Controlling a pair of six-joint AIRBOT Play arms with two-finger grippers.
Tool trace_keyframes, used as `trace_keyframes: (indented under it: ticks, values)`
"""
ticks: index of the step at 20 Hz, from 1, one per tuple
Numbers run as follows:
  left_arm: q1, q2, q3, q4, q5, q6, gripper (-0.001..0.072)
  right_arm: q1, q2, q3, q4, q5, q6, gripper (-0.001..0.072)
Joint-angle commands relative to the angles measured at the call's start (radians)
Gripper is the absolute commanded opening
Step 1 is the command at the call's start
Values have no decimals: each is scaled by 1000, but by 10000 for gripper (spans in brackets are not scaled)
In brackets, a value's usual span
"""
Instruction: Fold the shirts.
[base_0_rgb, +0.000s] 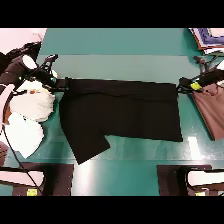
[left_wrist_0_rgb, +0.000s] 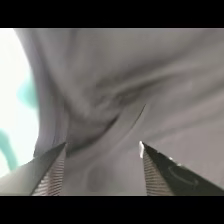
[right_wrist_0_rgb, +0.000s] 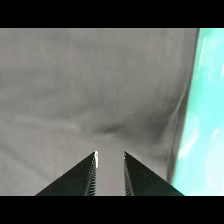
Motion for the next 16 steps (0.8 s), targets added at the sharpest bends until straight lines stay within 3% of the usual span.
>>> trace_keyframes:
  ticks: [1,3,5,10,13,16]
  values:
    - [-1,117,-85,84,-83,-72,542,-68,90,-26,-3,100,-29,217]
    - [-1,226,-215,65,-98,-84,542,-101,180,-121,-2,99,-36,281]
    - [-1,349,-374,9,-104,-89,543,-126,261,-221,-2,93,-36,399]
    - [-1,598,-728,-89,-114,-92,543,-139,397,-402,-1,53,-36,398]
    - [-1,623,-837,-126,-89,-98,543,-138,431,-452,7,46,-36,398]
    - [-1,623,-913,-212,19,-96,543,-137,435,-457,7,53,-36,398]
